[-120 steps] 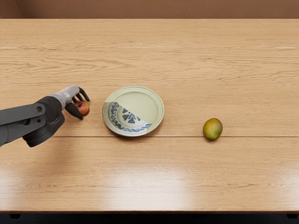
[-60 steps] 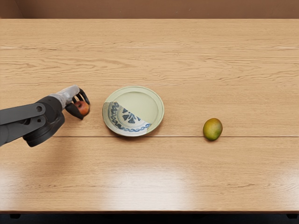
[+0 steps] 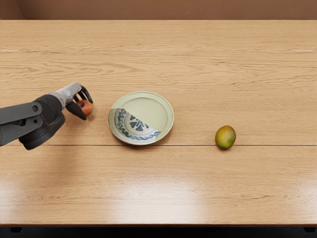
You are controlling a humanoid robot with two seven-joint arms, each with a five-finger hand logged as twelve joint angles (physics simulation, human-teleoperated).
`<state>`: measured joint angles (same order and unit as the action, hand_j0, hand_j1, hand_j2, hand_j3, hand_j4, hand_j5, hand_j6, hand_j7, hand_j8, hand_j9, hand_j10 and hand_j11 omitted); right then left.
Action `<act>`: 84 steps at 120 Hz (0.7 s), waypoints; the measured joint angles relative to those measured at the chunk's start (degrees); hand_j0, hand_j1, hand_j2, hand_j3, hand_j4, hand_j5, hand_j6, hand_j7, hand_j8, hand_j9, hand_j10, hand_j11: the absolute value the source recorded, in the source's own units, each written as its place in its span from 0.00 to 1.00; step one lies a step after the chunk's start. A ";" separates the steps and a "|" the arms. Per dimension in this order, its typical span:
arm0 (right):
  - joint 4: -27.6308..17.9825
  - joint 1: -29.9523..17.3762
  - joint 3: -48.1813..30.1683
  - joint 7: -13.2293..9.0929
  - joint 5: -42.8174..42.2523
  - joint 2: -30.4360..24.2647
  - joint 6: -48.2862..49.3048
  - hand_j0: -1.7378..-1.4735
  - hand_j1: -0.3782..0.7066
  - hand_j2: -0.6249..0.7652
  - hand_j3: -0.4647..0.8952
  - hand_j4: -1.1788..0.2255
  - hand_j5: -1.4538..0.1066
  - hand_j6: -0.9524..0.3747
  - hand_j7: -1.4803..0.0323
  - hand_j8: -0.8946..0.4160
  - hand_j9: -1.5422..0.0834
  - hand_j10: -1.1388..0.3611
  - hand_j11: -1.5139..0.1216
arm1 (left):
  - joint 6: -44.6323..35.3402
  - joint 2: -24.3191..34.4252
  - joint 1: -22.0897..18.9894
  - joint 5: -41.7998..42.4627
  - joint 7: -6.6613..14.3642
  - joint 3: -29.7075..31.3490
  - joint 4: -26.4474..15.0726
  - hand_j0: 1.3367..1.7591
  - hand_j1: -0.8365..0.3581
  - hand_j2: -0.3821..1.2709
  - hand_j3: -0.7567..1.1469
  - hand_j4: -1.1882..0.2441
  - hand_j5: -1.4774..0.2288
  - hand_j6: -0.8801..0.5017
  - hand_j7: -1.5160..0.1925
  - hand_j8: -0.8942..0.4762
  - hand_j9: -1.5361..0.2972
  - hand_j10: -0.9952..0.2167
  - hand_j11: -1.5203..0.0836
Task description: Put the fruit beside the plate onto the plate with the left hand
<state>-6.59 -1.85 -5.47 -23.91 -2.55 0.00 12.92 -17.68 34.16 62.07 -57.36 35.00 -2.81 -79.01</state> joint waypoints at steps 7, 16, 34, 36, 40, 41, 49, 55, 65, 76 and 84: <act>0.00 0.00 -0.03 0.00 0.00 0.00 0.00 0.30 0.03 0.45 0.34 0.84 0.93 0.72 0.98 0.68 0.95 0.76 0.93 | 0.00 0.26 0.33 -0.01 -0.01 -0.03 -0.50 0.75 0.45 0.39 0.40 0.38 0.35 0.31 0.39 0.30 0.37 0.29 0.41; 0.00 0.00 -0.04 0.00 0.00 0.00 0.00 0.30 0.03 0.45 0.34 0.84 0.93 0.72 0.98 0.68 0.95 0.76 0.93 | 0.03 2.01 0.35 0.11 0.01 -0.60 -1.88 0.75 0.44 0.40 0.40 0.38 0.35 0.31 0.39 0.29 0.37 0.29 0.41; 0.00 0.00 0.00 0.00 0.00 0.00 0.00 0.30 0.03 0.45 0.34 0.84 0.93 0.72 0.98 0.68 0.95 0.76 0.93 | 0.09 2.44 1.17 0.33 -0.01 -1.74 -4.30 0.75 0.45 0.40 0.40 0.38 0.35 0.31 0.39 0.30 0.37 0.29 0.41; 0.00 0.00 0.00 0.00 0.00 0.00 0.00 0.30 0.03 0.45 0.34 0.84 0.93 0.72 0.98 0.68 0.95 0.76 0.93 | 0.08 2.48 1.34 0.35 0.00 -1.78 -4.53 0.75 0.45 0.41 0.40 0.38 0.35 0.31 0.39 0.30 0.37 0.29 0.41; 0.00 0.00 0.01 0.00 0.00 0.00 0.00 0.30 0.03 0.45 0.34 0.84 0.93 0.72 0.98 0.68 0.95 0.76 0.93 | 0.10 2.57 1.86 0.33 0.01 -1.87 -4.99 0.75 0.44 0.40 0.40 0.38 0.35 0.31 0.39 0.30 0.37 0.28 0.41; 0.00 0.00 0.01 0.00 0.00 0.00 0.00 0.30 0.03 0.45 0.34 0.84 0.93 0.72 0.98 0.68 0.95 0.76 0.93 | 0.10 2.61 1.92 0.34 0.01 -1.90 -5.12 0.75 0.44 0.41 0.40 0.38 0.35 0.31 0.39 0.30 0.37 0.28 0.41; 0.00 0.00 0.01 0.00 0.00 0.00 0.00 0.30 0.03 0.45 0.34 0.84 0.93 0.72 0.98 0.68 0.95 0.76 0.93 | 0.11 2.93 2.52 0.32 0.00 -2.01 -6.04 0.76 0.44 0.41 0.40 0.38 0.35 0.32 0.39 0.30 0.37 0.28 0.41; 0.00 0.00 0.01 0.00 0.00 0.00 0.00 0.30 0.03 0.45 0.34 0.84 0.93 0.72 0.98 0.68 0.95 0.76 0.93 | 0.13 3.02 2.73 0.34 0.02 -2.04 -6.56 0.76 0.44 0.41 0.40 0.38 0.35 0.32 0.39 0.30 0.37 0.28 0.41; 0.00 0.00 0.01 0.00 0.00 0.00 0.00 0.30 0.03 0.45 0.34 0.84 0.93 0.72 0.98 0.68 0.95 0.76 0.93 | 0.23 3.02 3.20 0.39 0.02 -2.07 -7.40 0.76 0.44 0.41 0.40 0.38 0.35 0.31 0.39 0.30 0.37 0.28 0.41; 0.00 0.00 0.01 0.00 0.00 0.00 0.00 0.30 0.03 0.45 0.34 0.84 0.93 0.72 0.98 0.68 0.95 0.76 0.93 | 0.38 2.93 4.49 0.47 0.05 -2.05 -8.30 0.76 0.44 0.42 0.40 0.38 0.35 0.30 0.38 0.29 0.37 0.28 0.41; 0.00 0.00 0.01 0.00 0.00 0.00 0.00 0.30 0.03 0.45 0.34 0.84 0.93 0.72 0.98 0.68 0.95 0.76 0.93 | 0.46 2.75 5.02 0.38 0.03 -2.04 -8.87 0.76 0.44 0.41 0.40 0.38 0.35 0.31 0.38 0.30 0.37 0.28 0.41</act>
<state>-6.59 -1.85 -5.45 -23.91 -2.55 0.00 12.92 -17.22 36.91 67.09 -56.98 35.02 -4.85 -87.88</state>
